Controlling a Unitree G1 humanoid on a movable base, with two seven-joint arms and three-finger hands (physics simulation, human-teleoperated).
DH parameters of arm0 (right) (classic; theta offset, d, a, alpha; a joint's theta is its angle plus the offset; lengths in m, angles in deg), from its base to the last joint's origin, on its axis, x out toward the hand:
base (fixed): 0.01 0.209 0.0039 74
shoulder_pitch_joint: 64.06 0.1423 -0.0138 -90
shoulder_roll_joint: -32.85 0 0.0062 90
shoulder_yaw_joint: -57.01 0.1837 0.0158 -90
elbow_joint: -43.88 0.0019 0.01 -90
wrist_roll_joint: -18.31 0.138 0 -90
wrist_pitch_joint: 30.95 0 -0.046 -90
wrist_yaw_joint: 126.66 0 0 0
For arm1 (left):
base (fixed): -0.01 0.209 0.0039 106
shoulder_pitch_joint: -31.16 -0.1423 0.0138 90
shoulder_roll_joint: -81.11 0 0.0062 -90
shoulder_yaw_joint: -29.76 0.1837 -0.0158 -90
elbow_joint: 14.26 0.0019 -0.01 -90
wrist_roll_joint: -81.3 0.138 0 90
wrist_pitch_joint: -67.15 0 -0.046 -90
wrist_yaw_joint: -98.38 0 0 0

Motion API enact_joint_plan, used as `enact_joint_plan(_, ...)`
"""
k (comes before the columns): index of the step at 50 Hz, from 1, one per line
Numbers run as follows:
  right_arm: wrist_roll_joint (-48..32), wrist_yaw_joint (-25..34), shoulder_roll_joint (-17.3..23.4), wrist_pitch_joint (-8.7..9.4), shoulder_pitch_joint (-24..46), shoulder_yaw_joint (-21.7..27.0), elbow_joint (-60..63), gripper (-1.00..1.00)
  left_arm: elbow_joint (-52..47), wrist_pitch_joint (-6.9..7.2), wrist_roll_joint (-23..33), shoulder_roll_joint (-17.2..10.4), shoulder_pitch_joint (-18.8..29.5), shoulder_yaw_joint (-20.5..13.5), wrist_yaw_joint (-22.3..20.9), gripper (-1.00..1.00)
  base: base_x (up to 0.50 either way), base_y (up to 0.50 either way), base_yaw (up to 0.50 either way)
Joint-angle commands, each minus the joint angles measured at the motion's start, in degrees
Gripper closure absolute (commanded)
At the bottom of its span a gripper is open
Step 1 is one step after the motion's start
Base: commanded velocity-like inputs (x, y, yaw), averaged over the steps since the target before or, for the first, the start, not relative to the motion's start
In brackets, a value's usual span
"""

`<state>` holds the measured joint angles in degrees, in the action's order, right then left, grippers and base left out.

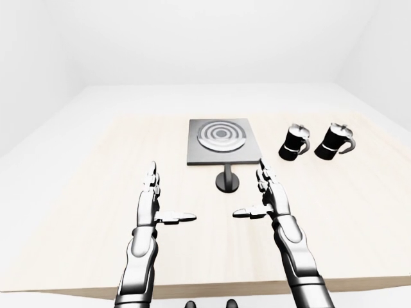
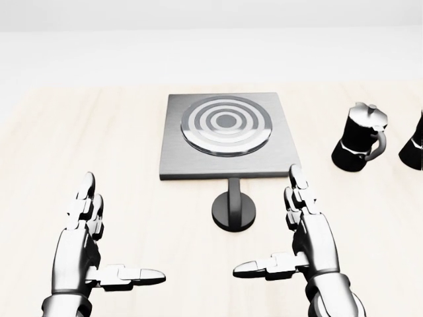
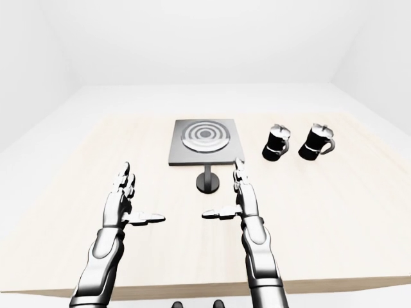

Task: Turn off the stove.

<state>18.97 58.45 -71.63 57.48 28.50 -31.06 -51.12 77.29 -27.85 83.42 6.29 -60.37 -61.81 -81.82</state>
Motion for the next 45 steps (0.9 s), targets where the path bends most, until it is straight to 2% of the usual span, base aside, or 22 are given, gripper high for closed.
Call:
enact_joint_plan(1, 0.32, 0.0, -0.08, -0.87, 0.34, 0.04, -1.27, -1.0, -0.43, 0.21, -1.3, 0.01, 0.42, -0.32, -0.27, -1.0, 0.46, 0.0, 0.0)
enact_joint_plan(4, 0.23, -0.01, -0.05, -0.82, 0.45, -0.03, -1.44, -1.0, -0.12, 0.0, -1.28, -0.01, 0.51, -0.33, -0.23, -1.0, 0.46, 0.0, 0.0)
enact_joint_plan(7, 0.24, -0.03, -0.05, -0.88, 0.49, -0.02, -1.42, -1.0, -0.99, 0.65, -1.38, -0.03, 0.25, -0.35, -0.23, -1.0, 0.46, 0.0, 0.0)
enact_joint_plan(10, 0.23, -0.05, -0.09, -0.97, 0.51, -0.06, -1.57, -1.0, -0.92, 0.66, -1.54, 0.0, 0.34, -0.43, -0.18, -1.0, 0.46, 0.0, 0.0)
enact_joint_plan(11, 0.24, -0.08, -0.14, -1.07, 0.52, -0.1, -1.73, -1.0, -1.27, 1.74, -2.05, -0.03, 0.67, -0.73, -0.15, -1.0, 0.46, 0.0, 0.0)
enact_joint_plan(12, 0.26, -0.15, -0.15, -1.08, 0.5, -0.09, -1.75, -1.0, -0.7, 1.79, -2.17, -0.02, 1.11, -0.91, 0.14, -1.0, 0.46, 0.0, 0.0)
enact_joint_plan(13, 0.37, -0.14, -0.15, -1.1, 0.47, -0.06, -1.7, -1.0, -1.34, 2.8, -2.46, -0.02, 1.12, -1.03, 0.32, -1.0, 0.46, 0.0, 0.0)
enact_joint_plan(14, 0.51, -0.15, -0.13, -1.24, 0.45, 0.04, -1.8, -1.0, -0.87, 3.14, -2.66, 0.15, 1.76, -1.49, 1.41, -1.0, 0.46, 0.0, 0.0)
enact_joint_plan(16, 0.35, -0.42, -0.08, -1.68, 0.45, 0.11, -2.22, -1.0, 1.31, 1.41, -1.98, 0.39, 3.25, -2.39, 5.06, -1.0, 0.43, 0.0, 0.0)
enact_joint_plan(17, 0.37, -0.4, -0.08, -1.8, 0.45, 0.09, -2.41, -1.0, 0.58, 1.87, -4.17, 0.76, 4.01, -3.73, 6.94, -1.0, 0.42, 0.0, 0.0)
enact_joint_plan(20, 0.46, -0.41, -0.08, -1.91, 0.54, 0.09, -2.61, -1.0, 1.09, 0.08, -5.46, 0.48, 5.04, -4.78, 11.53, -1.0, 0.42, 0.0, 0.0)
enact_joint_plan(21, 0.45, -0.42, -0.06, -2.07, 0.55, 0.11, -2.79, -1.0, 0.65, 0.53, -5.92, 0.32, 5.35, -5.38, 13.44, -1.0, 0.42, 0.0, 0.0)
enact_joint_plan(24, 0.68, -0.41, 0.0, -2.36, 0.7, 0.29, -3.43, -1.0, 2.3, 0.0, -7.53, -0.13, 7.02, -7.58, 19.49, -1.0, 0.31, 0.0, 0.0)
enact_joint_plan(27, 0.66, -0.27, 0.01, -2.66, 0.77, 0.15, -3.77, -1.0, 3.07, 0.0, -8.37, -1.17, 7.3, -8.64, 23.12, -1.0, 0.0, 0.0, 0.0)
enact_joint_plan(30, 0.41, -0.23, 0.04, -2.9, 0.83, 0.07, -3.84, -1.0, 2.92, 0.0, -11.13, -2.3, 7.44, -13.03, 30.16, -1.0, 0.0, 0.0, 0.0)
enact_joint_plan(35, 0.24, -0.43, 0.09, -2.95, 0.91, 0.2, -3.71, -1.0, 5.18, 0.0, -11.43, -4.08, 5.38, -14.75, 30.2, -1.0, 0.0, 0.0, 0.0)
enact_joint_plan(37, 0.05, -0.41, 0.16, -2.64, 0.73, 0.16, -3.25, -1.0, 4.49, 0.0, -14.26, -4.75, 4.73, -15.62, 30.2, -1.0, 0.0, 0.0, 0.0)
enact_joint_plan(42, -0.43, -0.49, 0.2, -1.15, -0.02, 0.11, -0.68, -1.0, 10.22, 0.0, -14.87, -6.17, 6.52, -17.5, 30.2, -1.0, 0.0, 0.0, 0.0)
enact_joint_plan(45, -0.73, -0.37, 0.18, -1.55, 0.07, 0.03, -1.03, -1.0, 12.93, 0.0, -15.81, -7.15, 6.83, -17.89, 30.2, -1.0, 0.0, 0.0, 0.0)
